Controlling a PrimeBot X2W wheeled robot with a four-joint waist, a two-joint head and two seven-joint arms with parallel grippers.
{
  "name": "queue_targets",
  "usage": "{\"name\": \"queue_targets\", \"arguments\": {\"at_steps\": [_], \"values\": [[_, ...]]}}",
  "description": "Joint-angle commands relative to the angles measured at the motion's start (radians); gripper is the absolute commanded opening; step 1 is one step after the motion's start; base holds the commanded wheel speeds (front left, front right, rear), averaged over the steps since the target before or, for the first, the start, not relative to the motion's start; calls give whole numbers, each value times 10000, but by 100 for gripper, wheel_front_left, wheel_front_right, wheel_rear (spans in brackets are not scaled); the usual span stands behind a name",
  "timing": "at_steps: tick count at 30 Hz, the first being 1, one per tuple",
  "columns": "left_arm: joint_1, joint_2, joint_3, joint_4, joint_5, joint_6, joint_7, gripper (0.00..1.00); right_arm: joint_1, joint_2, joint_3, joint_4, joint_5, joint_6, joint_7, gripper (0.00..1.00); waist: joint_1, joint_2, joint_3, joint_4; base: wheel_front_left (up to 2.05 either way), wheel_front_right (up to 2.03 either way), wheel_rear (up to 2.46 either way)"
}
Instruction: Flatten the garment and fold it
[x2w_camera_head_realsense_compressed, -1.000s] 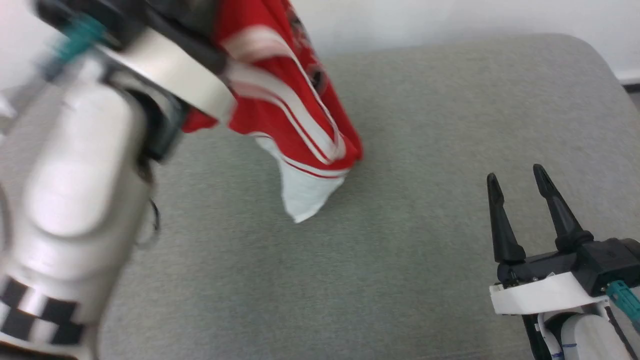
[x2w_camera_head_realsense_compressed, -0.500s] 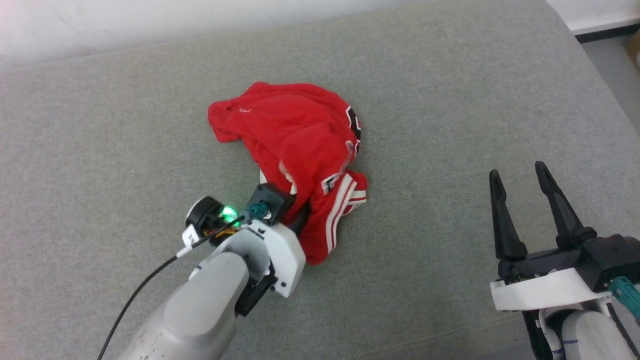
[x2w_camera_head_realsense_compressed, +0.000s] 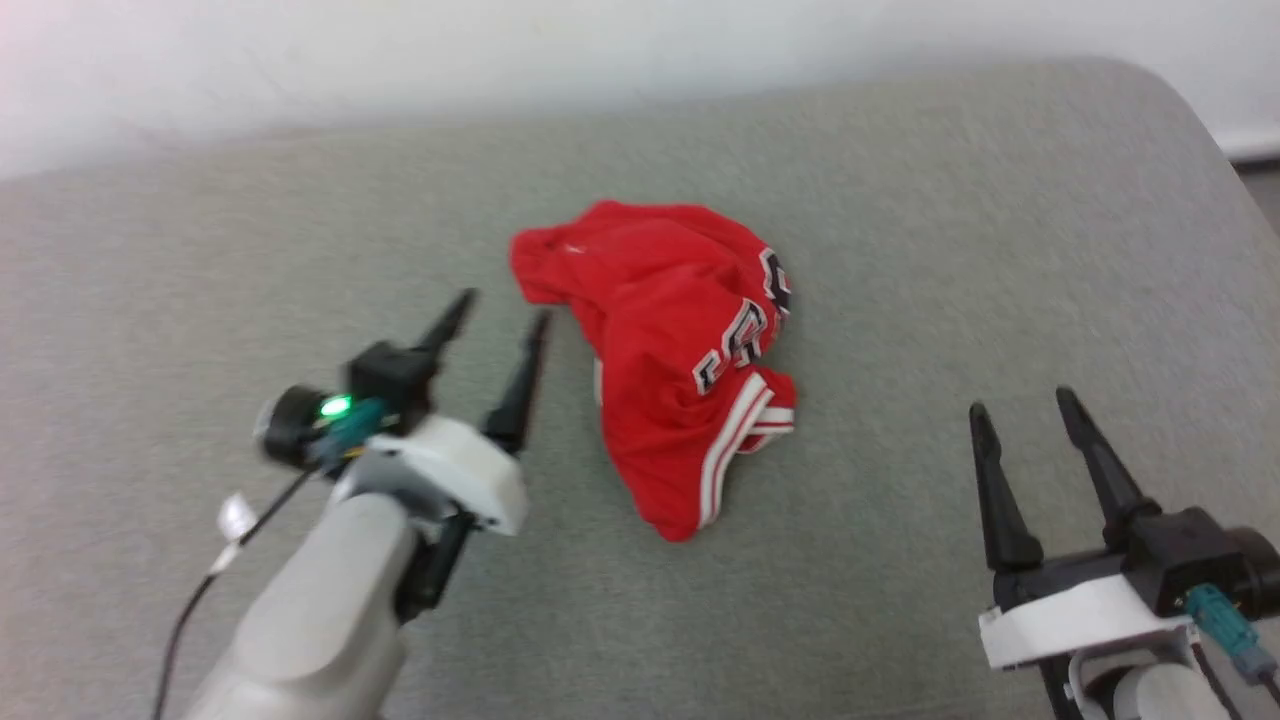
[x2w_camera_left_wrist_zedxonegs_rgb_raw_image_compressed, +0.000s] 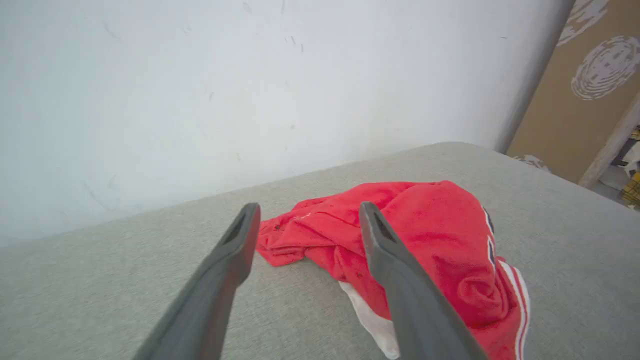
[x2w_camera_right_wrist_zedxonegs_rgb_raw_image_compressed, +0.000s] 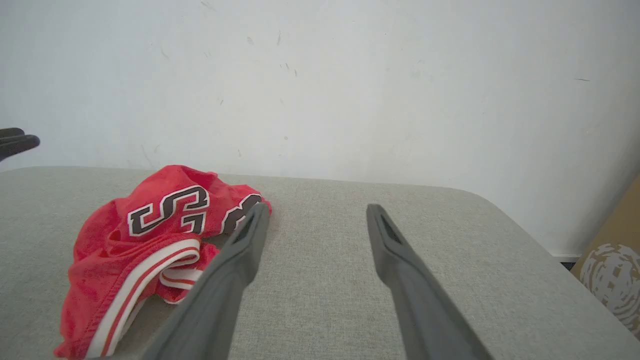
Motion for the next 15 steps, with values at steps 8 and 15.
{"name": "queue_targets", "arguments": {"at_steps": [8, 15], "values": [[2404, 552, 1871, -2736, 337, 1181, -152, 100, 557, 18, -37, 298, -143, -19, -45, 100, 1, 0, -1309, 1327, 0, 0, 0], [4969, -53, 2823, -4296, 1568, 1632, -154, 100, 919, 18, 16, 516, -96, -19, -45, 100, 1, 0, -1585, 1554, 0, 0, 0]]}}
